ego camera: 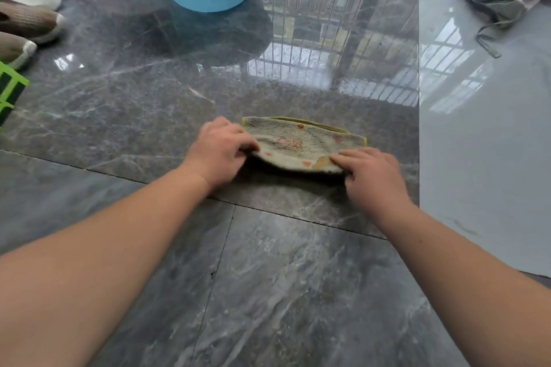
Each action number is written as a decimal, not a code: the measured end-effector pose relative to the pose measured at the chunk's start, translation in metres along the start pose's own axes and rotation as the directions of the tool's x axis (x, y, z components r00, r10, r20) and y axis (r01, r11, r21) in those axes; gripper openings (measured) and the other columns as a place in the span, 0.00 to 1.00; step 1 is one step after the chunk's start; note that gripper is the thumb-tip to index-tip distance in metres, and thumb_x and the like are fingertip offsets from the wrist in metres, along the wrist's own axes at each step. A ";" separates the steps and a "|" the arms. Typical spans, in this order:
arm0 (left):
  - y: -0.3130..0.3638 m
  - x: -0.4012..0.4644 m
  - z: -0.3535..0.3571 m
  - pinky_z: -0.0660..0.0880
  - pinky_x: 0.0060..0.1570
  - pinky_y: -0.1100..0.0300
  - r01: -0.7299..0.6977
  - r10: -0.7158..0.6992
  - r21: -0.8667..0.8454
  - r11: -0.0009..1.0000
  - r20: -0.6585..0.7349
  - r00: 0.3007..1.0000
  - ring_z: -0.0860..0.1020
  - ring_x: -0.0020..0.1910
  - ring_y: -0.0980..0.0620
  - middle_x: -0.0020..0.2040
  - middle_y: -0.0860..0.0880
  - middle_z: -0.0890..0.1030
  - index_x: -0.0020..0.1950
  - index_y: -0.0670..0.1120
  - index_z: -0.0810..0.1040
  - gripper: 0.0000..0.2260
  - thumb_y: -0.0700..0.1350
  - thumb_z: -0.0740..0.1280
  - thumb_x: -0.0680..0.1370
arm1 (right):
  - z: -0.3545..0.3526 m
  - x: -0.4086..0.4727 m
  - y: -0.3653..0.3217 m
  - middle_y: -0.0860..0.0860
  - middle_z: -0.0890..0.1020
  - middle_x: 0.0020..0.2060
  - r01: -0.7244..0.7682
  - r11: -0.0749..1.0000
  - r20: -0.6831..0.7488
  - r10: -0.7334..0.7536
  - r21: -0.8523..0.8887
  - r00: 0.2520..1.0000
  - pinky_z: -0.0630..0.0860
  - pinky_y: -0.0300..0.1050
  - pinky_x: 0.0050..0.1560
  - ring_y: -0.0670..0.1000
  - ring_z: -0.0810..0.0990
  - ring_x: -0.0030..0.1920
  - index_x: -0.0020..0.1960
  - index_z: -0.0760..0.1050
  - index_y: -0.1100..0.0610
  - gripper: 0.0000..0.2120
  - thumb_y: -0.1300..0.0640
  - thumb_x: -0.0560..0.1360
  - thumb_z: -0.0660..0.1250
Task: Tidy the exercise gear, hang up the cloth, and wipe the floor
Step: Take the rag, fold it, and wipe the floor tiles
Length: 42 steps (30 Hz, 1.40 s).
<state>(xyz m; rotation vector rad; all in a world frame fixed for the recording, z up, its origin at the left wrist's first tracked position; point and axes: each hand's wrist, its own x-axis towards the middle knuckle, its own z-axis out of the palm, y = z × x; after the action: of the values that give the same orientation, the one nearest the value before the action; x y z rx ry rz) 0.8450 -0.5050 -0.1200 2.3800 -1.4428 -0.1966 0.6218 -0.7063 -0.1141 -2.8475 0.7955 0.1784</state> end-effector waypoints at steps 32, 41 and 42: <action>0.077 -0.087 0.061 0.34 0.73 0.37 0.059 -0.143 0.254 0.965 0.328 0.934 0.35 0.78 0.46 0.81 0.53 0.38 0.78 0.62 0.36 0.27 0.60 0.43 0.81 | 0.069 -0.085 -0.074 0.49 0.43 0.80 -0.073 0.997 0.085 0.076 -0.037 0.993 0.39 0.62 0.76 0.54 0.41 0.80 0.80 0.40 0.46 0.30 0.40 0.80 0.40; 0.087 -0.172 0.059 0.33 0.72 0.37 0.084 -0.169 0.252 0.964 0.339 0.926 0.33 0.78 0.46 0.80 0.53 0.36 0.76 0.62 0.32 0.26 0.60 0.42 0.81 | 0.084 -0.159 -0.107 0.51 0.46 0.80 -0.052 0.998 0.081 0.053 -0.020 0.995 0.42 0.63 0.77 0.55 0.44 0.80 0.80 0.43 0.46 0.30 0.41 0.80 0.44; 0.087 -0.182 0.060 0.33 0.72 0.37 0.084 -0.166 0.247 0.965 0.335 0.927 0.33 0.78 0.46 0.80 0.53 0.37 0.76 0.62 0.33 0.27 0.60 0.43 0.81 | 0.086 -0.168 -0.111 0.51 0.46 0.80 -0.052 0.998 0.084 0.054 -0.020 0.995 0.43 0.63 0.77 0.55 0.44 0.80 0.80 0.44 0.47 0.30 0.42 0.80 0.45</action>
<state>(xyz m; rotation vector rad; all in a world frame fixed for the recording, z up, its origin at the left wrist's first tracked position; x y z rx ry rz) 0.6688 -0.3950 -0.1549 2.7376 -1.5352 -0.5447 0.5313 -0.5116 -0.1554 -2.8158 0.8563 0.3120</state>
